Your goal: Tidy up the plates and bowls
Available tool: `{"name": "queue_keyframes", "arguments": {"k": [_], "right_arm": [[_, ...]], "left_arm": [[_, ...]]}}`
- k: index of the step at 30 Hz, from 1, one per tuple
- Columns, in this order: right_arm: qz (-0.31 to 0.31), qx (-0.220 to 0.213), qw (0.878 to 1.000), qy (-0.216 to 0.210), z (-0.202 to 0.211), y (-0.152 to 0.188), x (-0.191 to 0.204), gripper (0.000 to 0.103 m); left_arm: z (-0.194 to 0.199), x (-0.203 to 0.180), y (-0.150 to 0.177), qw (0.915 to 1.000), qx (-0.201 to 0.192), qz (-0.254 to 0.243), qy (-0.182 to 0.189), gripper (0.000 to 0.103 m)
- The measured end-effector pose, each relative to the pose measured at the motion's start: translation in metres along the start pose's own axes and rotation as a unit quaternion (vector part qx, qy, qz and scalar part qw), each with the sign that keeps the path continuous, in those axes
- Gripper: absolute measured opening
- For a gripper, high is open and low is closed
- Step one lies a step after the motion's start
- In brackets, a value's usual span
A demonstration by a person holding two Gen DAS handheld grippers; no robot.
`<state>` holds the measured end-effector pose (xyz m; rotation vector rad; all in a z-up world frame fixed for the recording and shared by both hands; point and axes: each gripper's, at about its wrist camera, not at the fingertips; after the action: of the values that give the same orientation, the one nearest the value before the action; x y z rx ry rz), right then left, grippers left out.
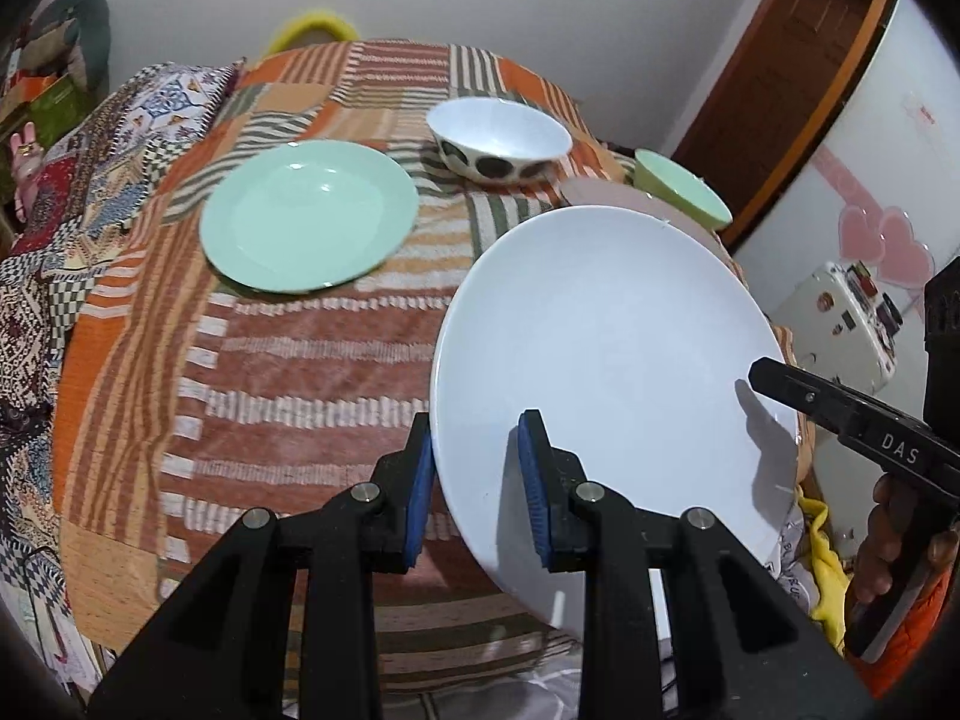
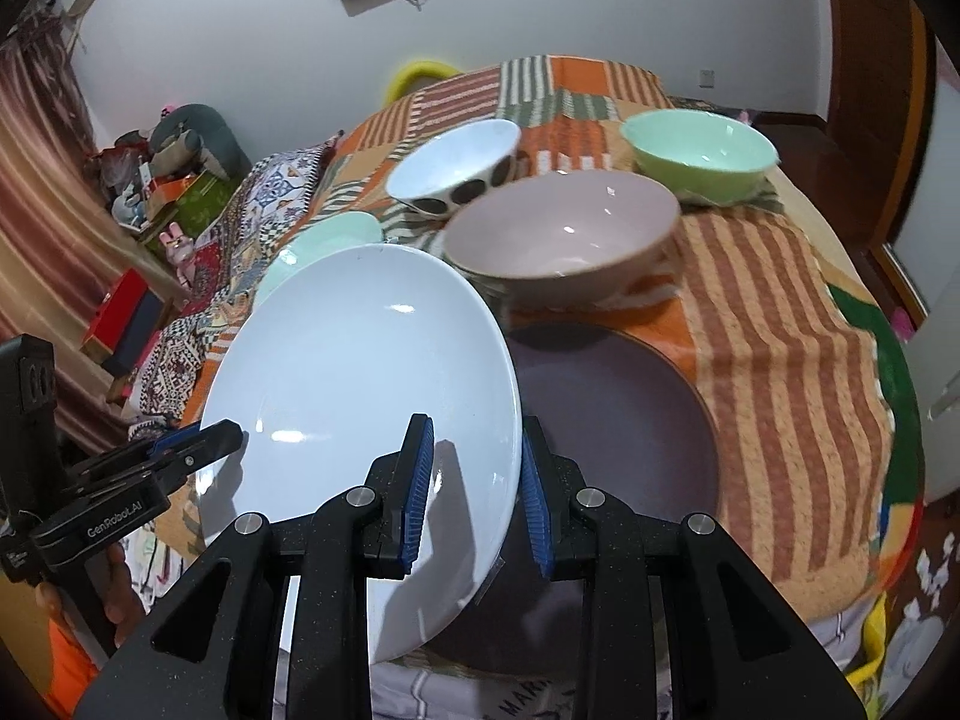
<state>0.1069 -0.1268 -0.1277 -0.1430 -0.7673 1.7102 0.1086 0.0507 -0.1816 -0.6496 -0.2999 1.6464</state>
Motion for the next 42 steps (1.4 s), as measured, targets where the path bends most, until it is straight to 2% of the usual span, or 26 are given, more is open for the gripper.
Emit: {"name": "queue_keyframes", "arguments": {"k": [11, 21, 42], "right_arm": [[-0.037, 0.017, 0.999, 0.019, 0.004, 0.023, -0.027, 0.026], [-0.07, 0.02, 0.997, 0.031, 0.009, 0.036, -0.044, 0.026], [-0.085, 0.007, 0.995, 0.044, 0.016, 0.033, -0.062, 0.026]], "left_arm": [[-0.029, -0.022, 0.009, 0.9988, 0.041, -0.024, 0.012, 0.027], [-0.049, -0.037, 0.009, 0.9974, 0.056, -0.043, 0.016, 0.027], [-0.086, -0.054, -0.005, 0.9956, 0.074, -0.055, 0.018, 0.03]]}}
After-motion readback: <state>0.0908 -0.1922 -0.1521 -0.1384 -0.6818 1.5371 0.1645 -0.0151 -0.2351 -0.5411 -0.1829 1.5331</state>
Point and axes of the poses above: each gripper's, at about its wrist camera, not at the fingertips, and z roughly against the way its jaws point, x to its left, y to its underside, and after that the axes turned 2 degrees about -y, right-handed
